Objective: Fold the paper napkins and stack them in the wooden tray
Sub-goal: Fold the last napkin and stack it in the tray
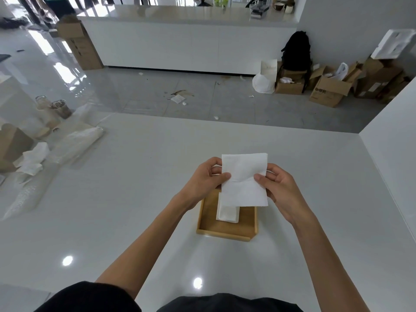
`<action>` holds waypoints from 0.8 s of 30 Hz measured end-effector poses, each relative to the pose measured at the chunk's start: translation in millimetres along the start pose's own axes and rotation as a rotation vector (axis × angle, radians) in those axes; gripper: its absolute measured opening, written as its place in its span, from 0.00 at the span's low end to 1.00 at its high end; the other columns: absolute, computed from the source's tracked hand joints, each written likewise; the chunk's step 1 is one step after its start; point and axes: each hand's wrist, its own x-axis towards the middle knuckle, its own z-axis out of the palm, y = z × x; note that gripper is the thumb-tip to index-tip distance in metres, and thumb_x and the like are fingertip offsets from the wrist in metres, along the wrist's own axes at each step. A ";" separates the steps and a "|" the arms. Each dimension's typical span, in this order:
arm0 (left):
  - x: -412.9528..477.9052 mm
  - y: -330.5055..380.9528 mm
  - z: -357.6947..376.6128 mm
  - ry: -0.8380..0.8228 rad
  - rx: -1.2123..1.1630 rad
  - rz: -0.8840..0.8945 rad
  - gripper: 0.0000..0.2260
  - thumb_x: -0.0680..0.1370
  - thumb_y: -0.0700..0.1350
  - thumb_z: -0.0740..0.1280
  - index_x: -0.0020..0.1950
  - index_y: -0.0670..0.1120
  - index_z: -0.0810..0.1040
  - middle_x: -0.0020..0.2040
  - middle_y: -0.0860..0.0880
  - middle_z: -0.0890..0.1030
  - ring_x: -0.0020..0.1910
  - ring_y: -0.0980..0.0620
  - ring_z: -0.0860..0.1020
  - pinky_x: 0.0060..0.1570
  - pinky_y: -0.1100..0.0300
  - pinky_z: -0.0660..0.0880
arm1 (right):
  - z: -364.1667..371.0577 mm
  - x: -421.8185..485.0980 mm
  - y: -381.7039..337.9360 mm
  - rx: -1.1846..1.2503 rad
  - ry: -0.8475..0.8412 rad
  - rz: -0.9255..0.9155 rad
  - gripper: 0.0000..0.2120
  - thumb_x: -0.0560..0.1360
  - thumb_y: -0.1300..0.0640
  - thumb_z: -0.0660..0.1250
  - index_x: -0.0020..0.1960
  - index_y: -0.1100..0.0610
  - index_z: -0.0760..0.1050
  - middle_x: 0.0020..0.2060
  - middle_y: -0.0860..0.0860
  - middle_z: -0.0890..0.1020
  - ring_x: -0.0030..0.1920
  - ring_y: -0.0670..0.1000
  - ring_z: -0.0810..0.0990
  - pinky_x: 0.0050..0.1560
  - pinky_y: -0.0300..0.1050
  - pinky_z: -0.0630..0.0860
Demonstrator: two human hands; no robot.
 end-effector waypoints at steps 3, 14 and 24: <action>-0.8 0.7 0.2 0.020 0.059 0.035 0.07 0.80 0.36 0.68 0.55 0.44 0.77 0.55 0.42 0.84 0.53 0.46 0.84 0.52 0.50 0.83 | -2.1 -0.5 -1.0 -0.008 -0.010 -0.014 0.11 0.79 0.63 0.68 0.60 0.53 0.79 0.51 0.50 0.87 0.53 0.51 0.86 0.53 0.50 0.82; -5.0 -2.9 0.1 0.082 -0.219 0.064 0.16 0.79 0.30 0.64 0.40 0.45 0.86 0.60 0.45 0.83 0.58 0.49 0.83 0.50 0.63 0.79 | -4.8 0.1 -3.8 -0.039 0.076 -0.092 0.16 0.81 0.70 0.58 0.43 0.58 0.81 0.37 0.41 0.85 0.40 0.40 0.84 0.36 0.35 0.78; -6.5 -7.7 1.6 0.052 -0.719 -0.239 0.14 0.84 0.48 0.63 0.62 0.39 0.75 0.51 0.40 0.83 0.48 0.46 0.84 0.51 0.55 0.83 | -0.9 2.6 3.7 -0.134 0.112 -0.206 0.18 0.80 0.69 0.61 0.41 0.53 0.82 0.42 0.41 0.86 0.45 0.41 0.83 0.44 0.40 0.80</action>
